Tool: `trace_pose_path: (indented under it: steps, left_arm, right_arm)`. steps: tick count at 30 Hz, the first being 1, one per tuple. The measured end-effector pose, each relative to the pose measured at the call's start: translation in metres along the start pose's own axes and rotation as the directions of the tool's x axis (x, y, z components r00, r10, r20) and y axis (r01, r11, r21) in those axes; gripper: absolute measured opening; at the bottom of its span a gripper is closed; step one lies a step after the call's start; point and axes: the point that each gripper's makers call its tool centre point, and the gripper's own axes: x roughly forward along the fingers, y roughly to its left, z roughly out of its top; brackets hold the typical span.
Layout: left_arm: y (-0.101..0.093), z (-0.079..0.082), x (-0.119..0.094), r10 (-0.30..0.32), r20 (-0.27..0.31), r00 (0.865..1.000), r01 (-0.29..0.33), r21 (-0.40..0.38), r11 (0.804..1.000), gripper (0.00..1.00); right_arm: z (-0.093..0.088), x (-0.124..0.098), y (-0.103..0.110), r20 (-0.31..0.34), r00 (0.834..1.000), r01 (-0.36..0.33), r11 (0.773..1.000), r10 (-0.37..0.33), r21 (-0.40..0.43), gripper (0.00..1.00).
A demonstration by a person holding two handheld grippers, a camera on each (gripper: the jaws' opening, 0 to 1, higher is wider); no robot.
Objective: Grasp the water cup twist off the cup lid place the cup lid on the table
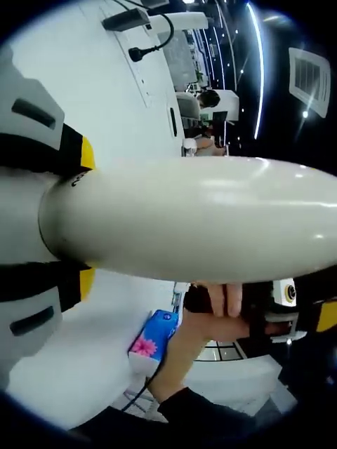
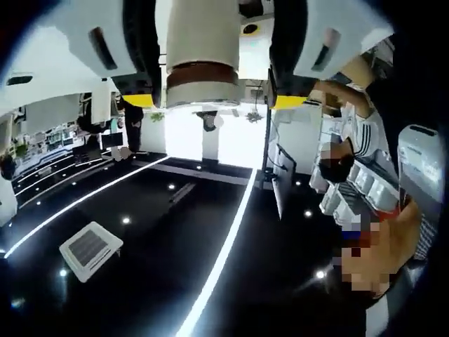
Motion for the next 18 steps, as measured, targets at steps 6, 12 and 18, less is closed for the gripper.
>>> trace_pose_path:
  steps: [6, 12, 18]
  left_arm:
    - [-0.009, 0.001, -0.002, 0.005, -0.001, 1.0, -0.005, 0.001, 1.0, 0.5]
    - [-0.01, 0.001, -0.003, 0.01, -0.001, 1.0, -0.01, -0.002, 1.0, 0.5]
    - [-0.007, 0.001, -0.003, 0.015, -0.001, 1.0, -0.015, -0.003, 1.0, 0.5]
  right_arm:
    - [0.001, -0.007, 0.003, -0.004, 0.993, 0.116, 0.993, -0.116, 0.015, 0.63]
    - [0.005, -0.007, 0.003, -0.022, 0.979, 0.201, 0.974, -0.204, -0.102, 0.62]
    - [0.008, -0.015, -0.011, -0.042, 0.955, 0.282, 0.945, -0.292, -0.163, 0.54]
